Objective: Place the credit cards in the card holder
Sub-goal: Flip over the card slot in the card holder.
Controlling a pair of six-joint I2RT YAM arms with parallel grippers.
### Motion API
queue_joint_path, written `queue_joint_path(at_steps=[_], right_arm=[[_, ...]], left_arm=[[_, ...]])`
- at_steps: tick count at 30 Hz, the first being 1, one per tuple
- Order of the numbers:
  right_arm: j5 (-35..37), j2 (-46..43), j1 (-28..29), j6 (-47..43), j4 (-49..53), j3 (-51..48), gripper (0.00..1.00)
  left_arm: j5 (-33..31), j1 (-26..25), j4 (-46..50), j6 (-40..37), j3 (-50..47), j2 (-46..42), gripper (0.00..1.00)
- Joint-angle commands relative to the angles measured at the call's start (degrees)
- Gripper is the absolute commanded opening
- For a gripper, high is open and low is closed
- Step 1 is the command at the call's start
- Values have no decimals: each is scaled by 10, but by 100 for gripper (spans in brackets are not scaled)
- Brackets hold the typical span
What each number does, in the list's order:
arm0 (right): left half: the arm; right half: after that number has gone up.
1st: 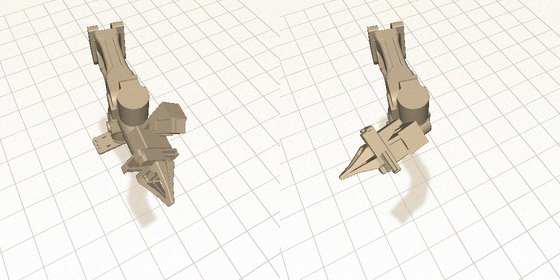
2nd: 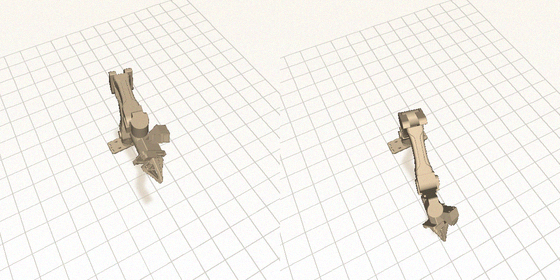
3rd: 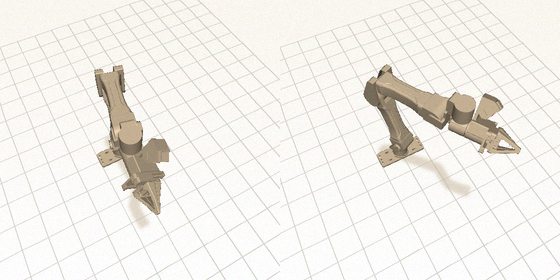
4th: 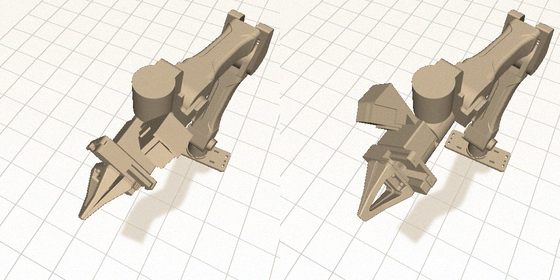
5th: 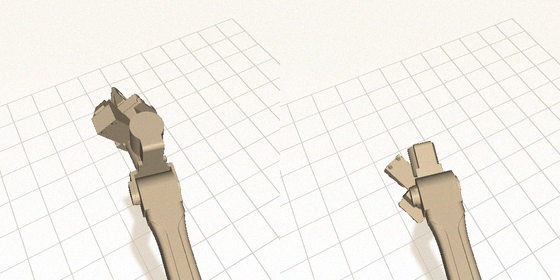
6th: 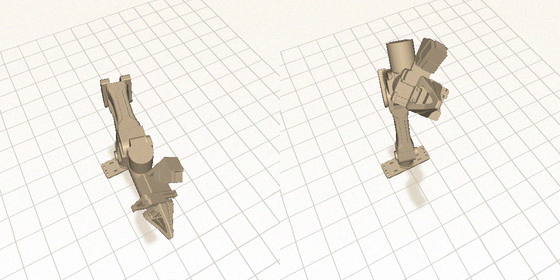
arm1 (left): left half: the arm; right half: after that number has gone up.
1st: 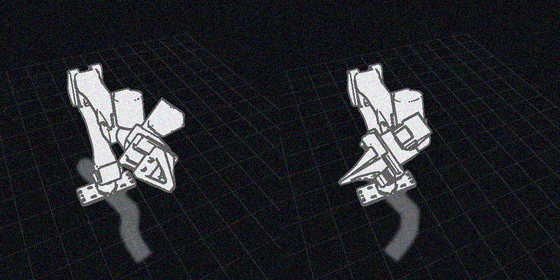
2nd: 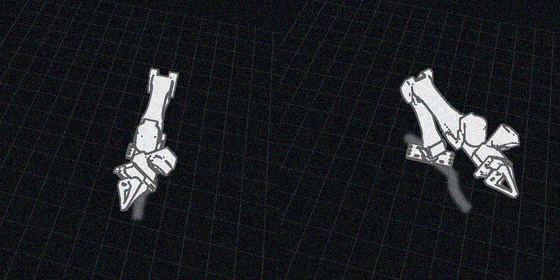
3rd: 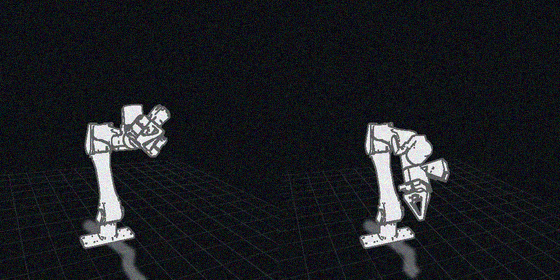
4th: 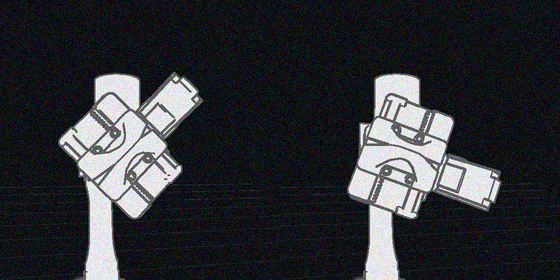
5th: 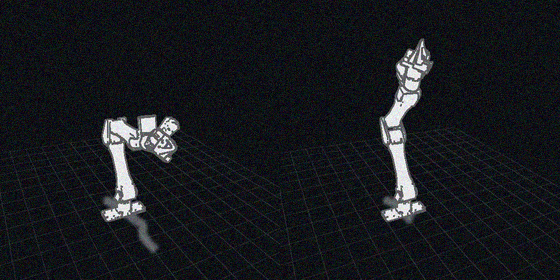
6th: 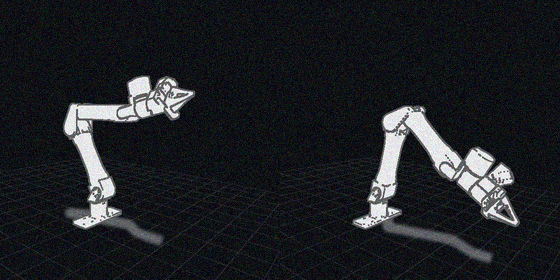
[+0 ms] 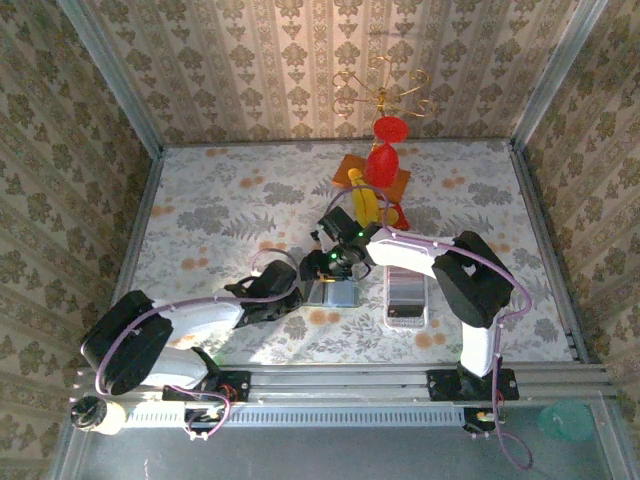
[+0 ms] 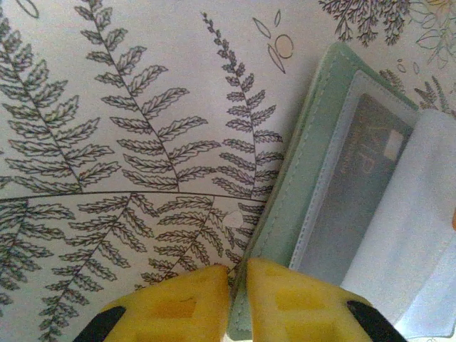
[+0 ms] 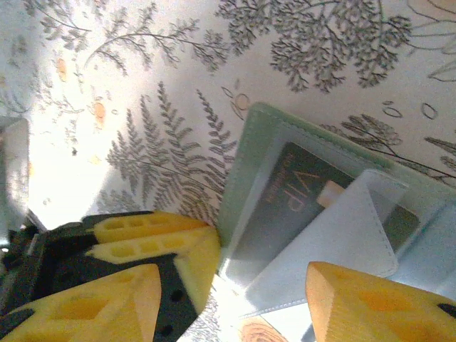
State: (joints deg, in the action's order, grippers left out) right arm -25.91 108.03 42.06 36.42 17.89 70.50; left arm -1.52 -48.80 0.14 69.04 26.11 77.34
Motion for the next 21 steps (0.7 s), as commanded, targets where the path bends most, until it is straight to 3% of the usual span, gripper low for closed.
queue_joint_path(at_steps=[1, 16, 21], right_arm=[[-29, 9, 4, 25, -30, -7, 56], [-81, 17, -5, 43, -79, 45, 65], [-76, -46, -50, -3, -54, 42, 76]], left_arm=[[46, -19, -57, 18, -30, 29, 17], [-34, -18, 122, -5, -29, -125, 27], [-52, -13, 175, -29, -13, -185, 30]])
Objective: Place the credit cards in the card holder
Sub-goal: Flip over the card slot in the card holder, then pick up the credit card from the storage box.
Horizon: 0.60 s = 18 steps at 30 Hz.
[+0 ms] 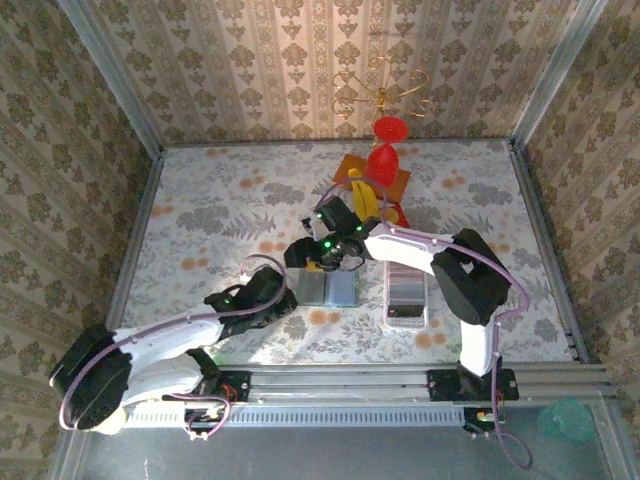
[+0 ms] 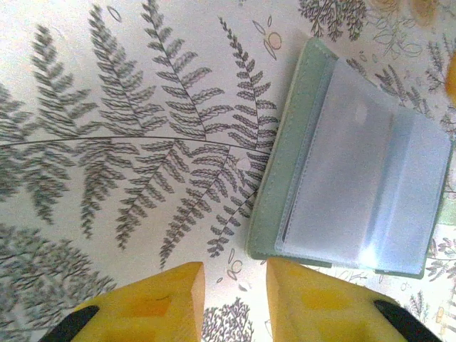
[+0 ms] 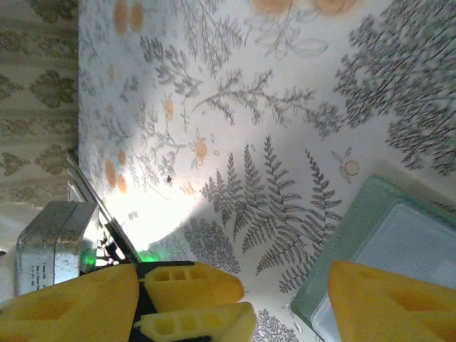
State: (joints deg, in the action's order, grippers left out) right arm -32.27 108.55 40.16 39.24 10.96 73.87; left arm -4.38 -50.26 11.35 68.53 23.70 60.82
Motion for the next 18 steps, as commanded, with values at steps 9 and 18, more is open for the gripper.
queue_joint_path(at_steps=[9, 18], right_arm=[[-33, -241, -159, -401, 136, -75, 74], [88, -486, -163, -921, 241, -263, 85]], left_arm=[[2, 6, 60, -95, 97, 51, 40], [36, 6, -13, -108, 122, 130, 46]])
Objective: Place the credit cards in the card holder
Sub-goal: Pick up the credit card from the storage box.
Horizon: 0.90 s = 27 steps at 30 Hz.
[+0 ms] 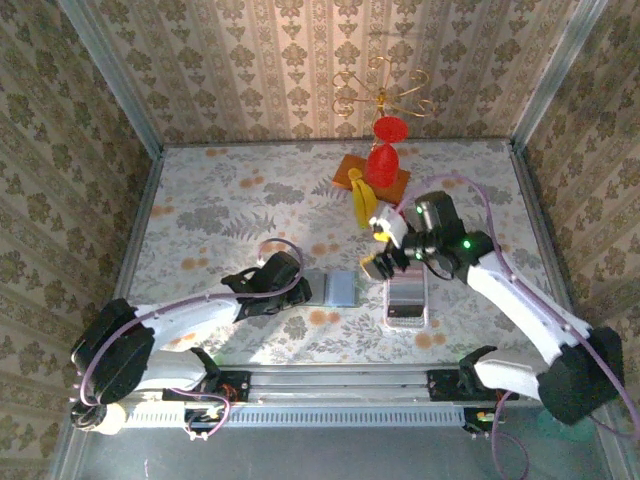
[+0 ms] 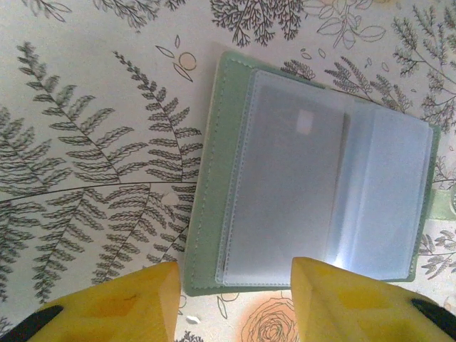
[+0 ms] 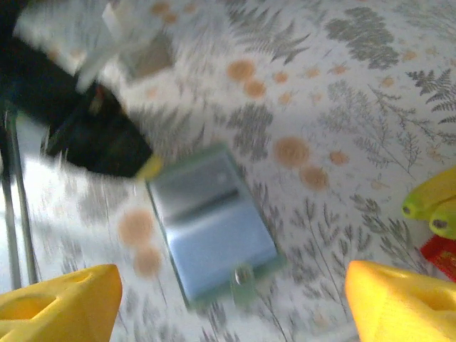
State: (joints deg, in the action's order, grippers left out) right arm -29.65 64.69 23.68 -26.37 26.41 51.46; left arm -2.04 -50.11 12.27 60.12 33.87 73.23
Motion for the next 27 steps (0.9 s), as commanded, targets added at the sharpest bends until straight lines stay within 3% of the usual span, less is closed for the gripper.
queue_joint_path(at_steps=[1, 4, 7, 11, 19, 27], right_arm=[[84, -65, 1, -306, 98, -52, 86], [122, -112, -5, -421, 153, -90, 88], [151, -146, -6, -467, 156, -132, 90], [167, -156, -7, -479, 123, -167, 91], [209, -96, -7, -508, -6, -199, 91], [188, -53, -4, -510, -22, -206, 87]], left_arm=[[13, 5, -23, -28, 22, 8, 47], [14, 8, -25, -33, 19, 8, 48], [14, 10, -28, -31, 8, 0, 49], [11, 14, -30, -28, -5, -18, 50], [12, 26, -19, -27, -22, -48, 52], [15, 33, -20, -20, -28, -57, 52]])
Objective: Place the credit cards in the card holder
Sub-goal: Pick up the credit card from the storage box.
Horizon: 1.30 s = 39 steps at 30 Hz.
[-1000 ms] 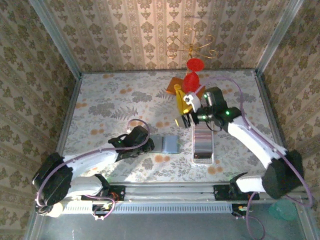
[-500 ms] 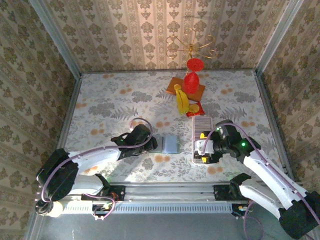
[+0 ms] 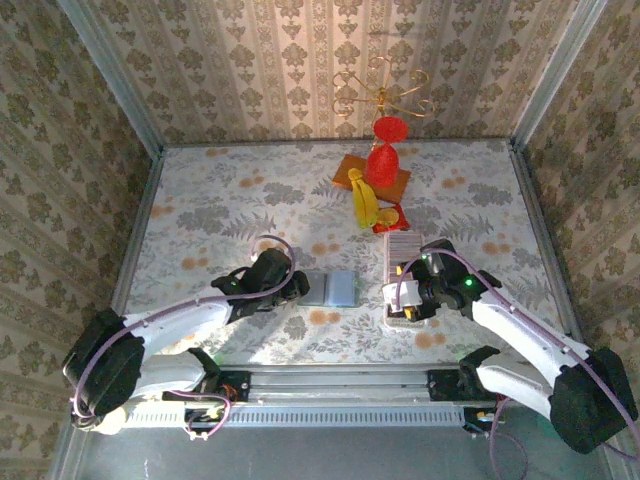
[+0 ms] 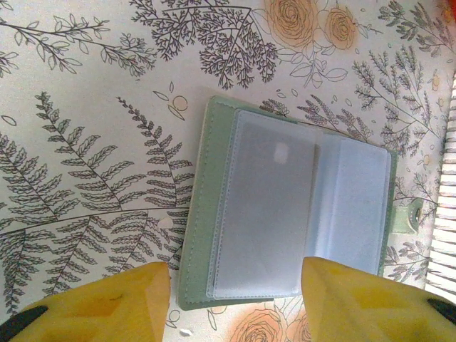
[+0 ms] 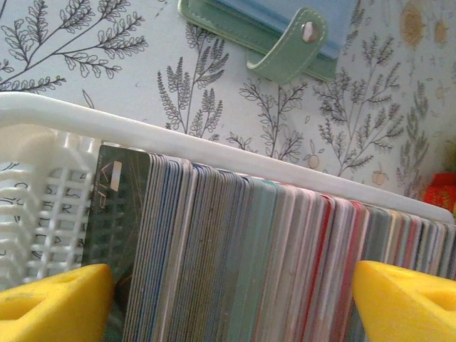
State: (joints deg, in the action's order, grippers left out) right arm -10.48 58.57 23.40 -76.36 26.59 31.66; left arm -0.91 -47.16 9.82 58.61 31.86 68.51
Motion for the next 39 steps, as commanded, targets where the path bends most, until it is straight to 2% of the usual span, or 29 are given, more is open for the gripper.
queue_joint_path(at_steps=[1, 4, 8, 18, 23, 29, 39], right_arm=[[-8, 11, 1, -9, -22, -8, 87], [-11, 17, 7, -10, -20, -10, 84], [-6, 16, 9, -11, -23, -13, 70], [-4, -10, 11, -8, 9, -16, 51], [0, -24, 11, -9, 23, -15, 36], [2, -38, 12, -13, 32, -15, 26], [4, -52, 13, -11, 46, -2, 20]], left_arm=[[4, 3, 3, -1, -10, -10, 51], [6, 5, -5, 4, -14, -9, 50], [8, 5, -4, 5, -15, -11, 49], [11, 5, -4, 9, -19, -12, 46], [12, 4, -4, 8, -21, -13, 45], [13, 4, -4, 9, -21, -12, 43], [16, 3, -3, 9, -18, -12, 43]])
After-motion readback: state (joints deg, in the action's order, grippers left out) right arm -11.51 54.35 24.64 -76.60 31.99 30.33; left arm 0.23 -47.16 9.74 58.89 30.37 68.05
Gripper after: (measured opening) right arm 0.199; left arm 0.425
